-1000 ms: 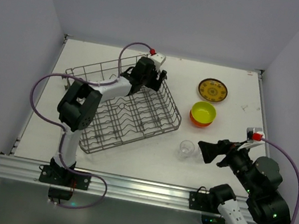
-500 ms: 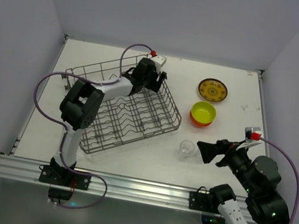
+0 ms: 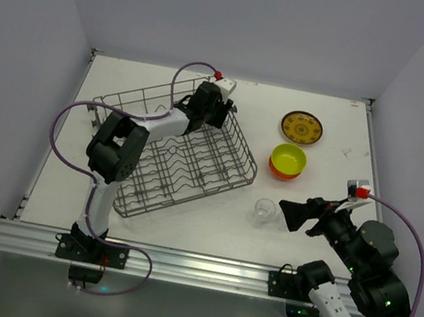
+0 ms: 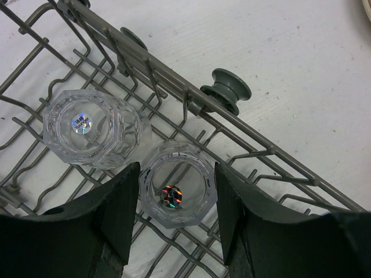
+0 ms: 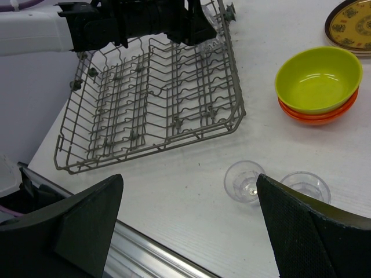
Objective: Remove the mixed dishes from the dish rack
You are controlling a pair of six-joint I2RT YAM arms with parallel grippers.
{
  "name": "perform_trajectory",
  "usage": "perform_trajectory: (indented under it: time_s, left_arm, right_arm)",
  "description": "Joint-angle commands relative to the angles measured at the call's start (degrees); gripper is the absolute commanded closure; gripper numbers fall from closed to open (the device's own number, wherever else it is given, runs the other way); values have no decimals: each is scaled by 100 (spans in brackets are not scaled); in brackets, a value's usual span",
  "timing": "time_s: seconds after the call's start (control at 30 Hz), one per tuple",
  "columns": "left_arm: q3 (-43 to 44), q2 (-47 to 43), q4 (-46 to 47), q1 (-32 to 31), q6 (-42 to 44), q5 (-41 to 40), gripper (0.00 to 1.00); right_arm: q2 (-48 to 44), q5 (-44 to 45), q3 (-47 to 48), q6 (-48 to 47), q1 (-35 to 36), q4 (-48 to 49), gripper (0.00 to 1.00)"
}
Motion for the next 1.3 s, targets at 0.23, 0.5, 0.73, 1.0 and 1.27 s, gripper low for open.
perform_trajectory:
  time_s: [0.23,0.5,0.73,1.0,1.27]
  left_arm:
    - [-75,-713,85,45,31,138,100]
    - [-875,-2085,691,36,-302,515,100]
    - [-2830,-4307,2076,36,-1628,1604,100]
    - [-5250,-6119,4995,-17,-4396,3002,100]
    - [-6148,-6129,6904,-509,-5952,3188,100]
  right_arm:
    - [-21,-176,-68,-126,-19,235,1]
    - [23,-228,-147,14,-10,393,1]
    - [216,-597,-410,488,-19,1087,1]
    - [910,-2862,-857,1270,-19,3620,1]
    - [1903,-4033,-1149,2096,51,5831,17]
